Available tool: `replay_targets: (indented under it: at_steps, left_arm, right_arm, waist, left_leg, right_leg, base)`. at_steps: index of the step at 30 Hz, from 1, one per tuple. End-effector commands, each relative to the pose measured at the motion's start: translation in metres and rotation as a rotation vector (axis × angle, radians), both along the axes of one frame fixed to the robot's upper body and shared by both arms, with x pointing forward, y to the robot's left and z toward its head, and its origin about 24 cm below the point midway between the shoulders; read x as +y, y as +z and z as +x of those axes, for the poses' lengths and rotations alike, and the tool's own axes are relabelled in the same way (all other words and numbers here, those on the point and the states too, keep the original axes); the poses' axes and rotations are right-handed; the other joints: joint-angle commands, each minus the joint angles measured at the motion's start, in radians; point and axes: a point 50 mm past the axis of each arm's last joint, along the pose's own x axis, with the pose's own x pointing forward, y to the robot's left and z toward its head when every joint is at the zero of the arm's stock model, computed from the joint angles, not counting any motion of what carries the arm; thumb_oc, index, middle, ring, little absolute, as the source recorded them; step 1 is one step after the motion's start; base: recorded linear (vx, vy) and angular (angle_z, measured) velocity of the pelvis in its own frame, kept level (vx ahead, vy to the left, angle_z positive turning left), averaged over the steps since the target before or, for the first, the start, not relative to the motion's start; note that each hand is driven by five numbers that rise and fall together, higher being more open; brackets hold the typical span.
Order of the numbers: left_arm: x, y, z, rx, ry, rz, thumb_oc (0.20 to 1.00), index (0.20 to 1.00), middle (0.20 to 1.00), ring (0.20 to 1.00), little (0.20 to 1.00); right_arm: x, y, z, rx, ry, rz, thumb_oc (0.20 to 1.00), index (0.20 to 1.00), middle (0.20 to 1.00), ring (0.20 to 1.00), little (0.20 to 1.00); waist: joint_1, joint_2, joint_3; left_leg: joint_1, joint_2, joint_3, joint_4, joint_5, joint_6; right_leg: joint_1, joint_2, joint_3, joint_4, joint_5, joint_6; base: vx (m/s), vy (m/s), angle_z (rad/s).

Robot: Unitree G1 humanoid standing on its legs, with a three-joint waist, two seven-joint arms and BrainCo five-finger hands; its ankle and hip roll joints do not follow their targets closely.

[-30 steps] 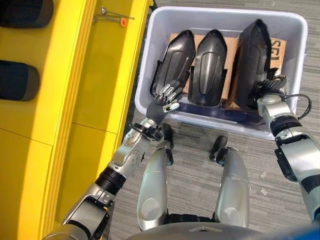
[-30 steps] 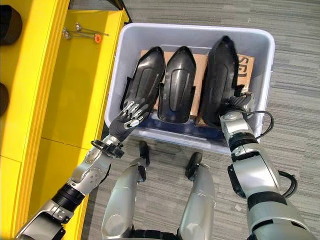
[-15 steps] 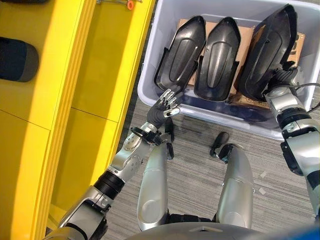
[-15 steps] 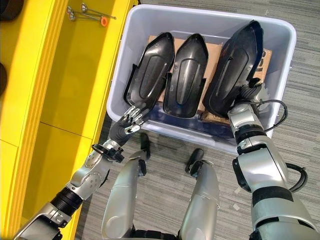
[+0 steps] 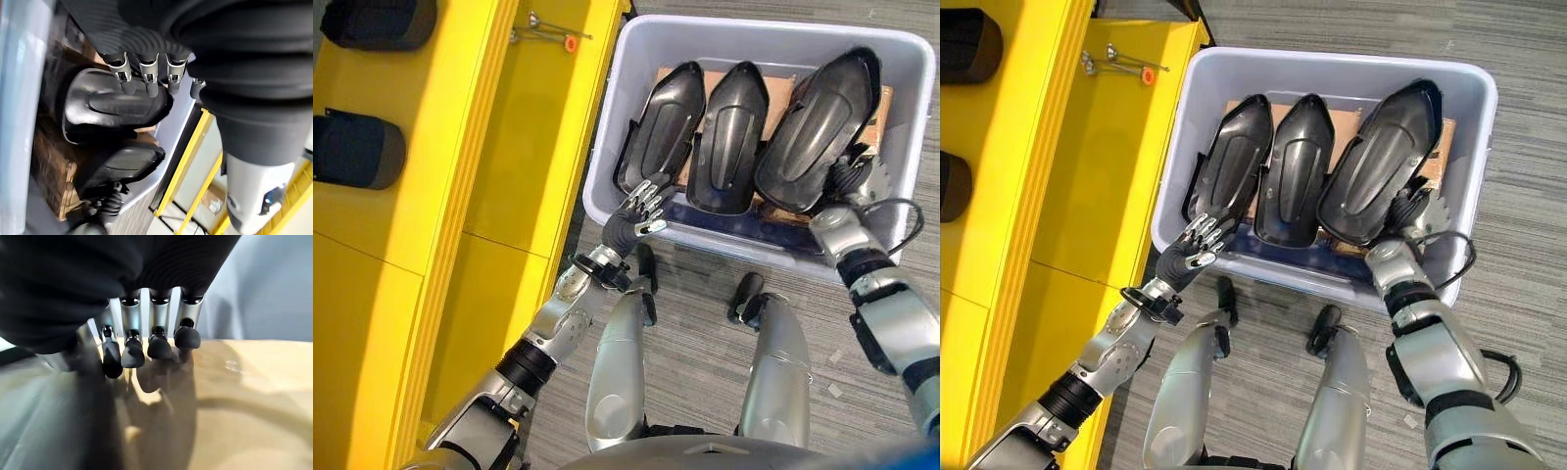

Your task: Move parts from the plastic box to the shelf.

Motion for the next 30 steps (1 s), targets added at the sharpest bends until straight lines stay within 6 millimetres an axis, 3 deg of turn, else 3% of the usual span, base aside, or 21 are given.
replay_targets:
  at_steps: [1,6,12,15,21,27,30]
  left_arm:
    - [0.005,0.031,-0.004,-0.17,-0.01,-0.044,1.0,1.0,1.0,1.0,1.0]
    - [0.007,0.035,-0.002,-0.156,0.029,-0.042,1.0,1.0,1.0,1.0,1.0]
    - [0.02,0.03,-0.008,-0.127,0.101,-0.05,1.0,1.0,1.0,1.0,1.0]
    - [0.026,0.021,-0.014,-0.1,0.105,-0.062,1.0,1.0,1.0,1.0,1.0]
    - [0.033,-0.003,-0.029,-0.004,0.119,-0.062,1.0,1.0,1.0,1.0,1.0]
    - [0.051,-0.022,-0.035,0.101,0.248,-0.057,1.0,1.0,1.0,1.0,1.0]
    - [0.068,-0.041,-0.05,0.195,0.303,-0.085,1.0,1.0,1.0,1.0,1.0]
  right_arm:
    - [-0.005,0.025,-0.004,-0.214,-0.036,-0.118,0.2,0.2,0.2,0.2,0.2]
    - [-0.003,0.047,-0.01,-0.384,-0.019,-0.133,0.2,0.2,0.2,0.2,0.2]
    - [-0.009,0.084,-0.026,-0.548,0.023,-0.16,0.2,0.2,0.2,0.2,0.2]
    - [-0.013,0.078,-0.038,-0.531,0.037,-0.151,0.2,0.2,0.2,0.2,0.2]
    - [-0.011,0.043,-0.055,-0.386,0.166,-0.038,0.2,0.2,0.2,0.2,0.2]
    - [0.025,0.021,-0.056,-0.184,0.509,0.043,0.2,0.2,0.2,0.2,0.2]
    - [0.05,0.018,-0.057,-0.117,0.695,0.032,0.2,0.2,0.2,0.2,0.2]
  waist:
    - [-0.03,-0.004,0.078]
    - [-0.055,-0.032,0.078]
    - [-0.085,-0.072,0.071]
    - [-0.095,-0.085,0.035]
    - [-0.113,-0.092,-0.063]
    - [-0.109,-0.085,-0.112]
    - [-0.084,-0.08,-0.125]
  left_leg:
    - [0.102,0.011,0.063,0.029,-0.118,0.009]
    - [0.183,0.028,0.072,-0.006,-0.098,0.01]
    - [0.375,0.046,0.08,-0.061,-0.097,0.001]
    - [0.44,0.057,0.086,-0.087,-0.093,-0.004]
    - [0.586,0.066,0.109,-0.149,-0.085,-0.01]
    - [0.618,0.072,0.098,-0.13,-0.086,-0.011]
    - [0.603,0.12,0.084,-0.158,0.007,-0.037]
  right_leg:
    - [0.098,0.009,0.119,-0.115,0.083,0.112]
    - [0.177,0.033,0.123,-0.172,0.107,0.106]
    - [0.359,0.061,0.116,-0.233,0.095,0.093]
    - [0.427,0.07,0.109,-0.262,0.091,0.083]
    - [0.574,0.079,0.099,-0.33,0.083,0.071]
    - [0.619,0.083,0.078,-0.267,0.026,0.042]
    - [0.623,0.105,0.031,-0.241,-0.003,0.015]
  base:
    - [-0.02,-0.048,-0.17]
    - [-0.04,-0.043,-0.24]
    - [0.04,-0.048,-0.21]
    - [0.11,-0.063,-0.13]
    - [0.19,-0.054,-0.09]
    - [0.05,-0.161,-0.04]
    - [-0.11,-0.179,0.11]
